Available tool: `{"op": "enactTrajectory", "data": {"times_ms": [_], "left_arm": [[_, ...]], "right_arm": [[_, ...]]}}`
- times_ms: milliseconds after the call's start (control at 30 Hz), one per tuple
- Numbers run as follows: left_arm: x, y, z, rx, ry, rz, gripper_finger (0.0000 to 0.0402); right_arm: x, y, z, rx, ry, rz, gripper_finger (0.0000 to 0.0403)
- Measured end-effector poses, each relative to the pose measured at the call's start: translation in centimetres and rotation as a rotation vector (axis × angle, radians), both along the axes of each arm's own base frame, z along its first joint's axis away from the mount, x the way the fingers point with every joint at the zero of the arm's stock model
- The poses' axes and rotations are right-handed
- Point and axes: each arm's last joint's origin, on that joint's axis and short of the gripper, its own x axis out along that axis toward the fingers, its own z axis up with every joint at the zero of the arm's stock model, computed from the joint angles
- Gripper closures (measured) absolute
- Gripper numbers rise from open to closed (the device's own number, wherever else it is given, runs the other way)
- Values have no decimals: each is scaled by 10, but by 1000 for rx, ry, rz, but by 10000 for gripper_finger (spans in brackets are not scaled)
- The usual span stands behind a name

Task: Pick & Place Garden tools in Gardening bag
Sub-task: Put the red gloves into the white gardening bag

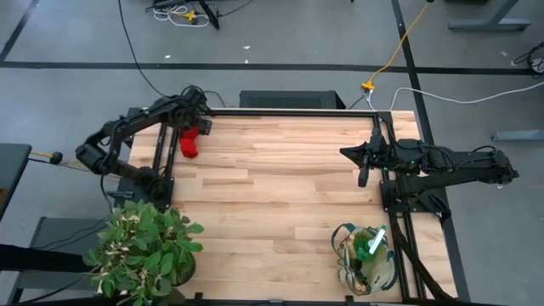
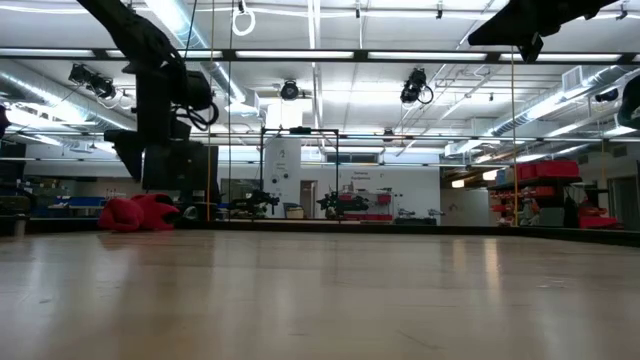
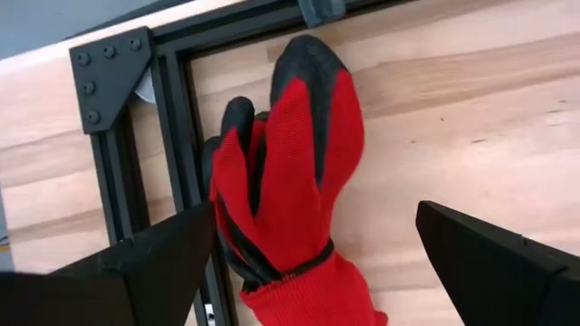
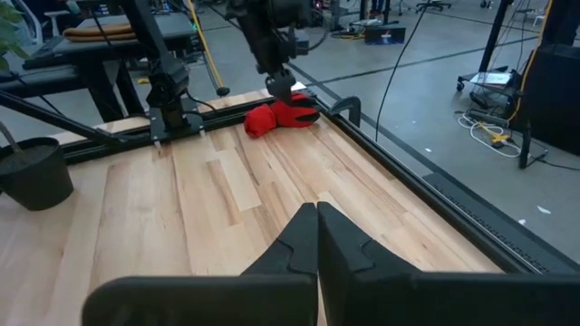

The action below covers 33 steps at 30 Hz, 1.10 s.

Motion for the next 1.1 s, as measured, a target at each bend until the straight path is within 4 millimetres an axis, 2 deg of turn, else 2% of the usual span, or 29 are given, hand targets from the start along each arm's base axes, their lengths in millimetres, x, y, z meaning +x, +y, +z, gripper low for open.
{"op": "enactTrajectory", "data": {"times_ms": [833,1100], "left_arm": [[11,23,-42,22,144,119,14],[11,24,-44,41,153,155,14]], "right_arm": [[0,0,-1,0,9,0,403],[-1,0,-2,-1,26,-1,403]]}}
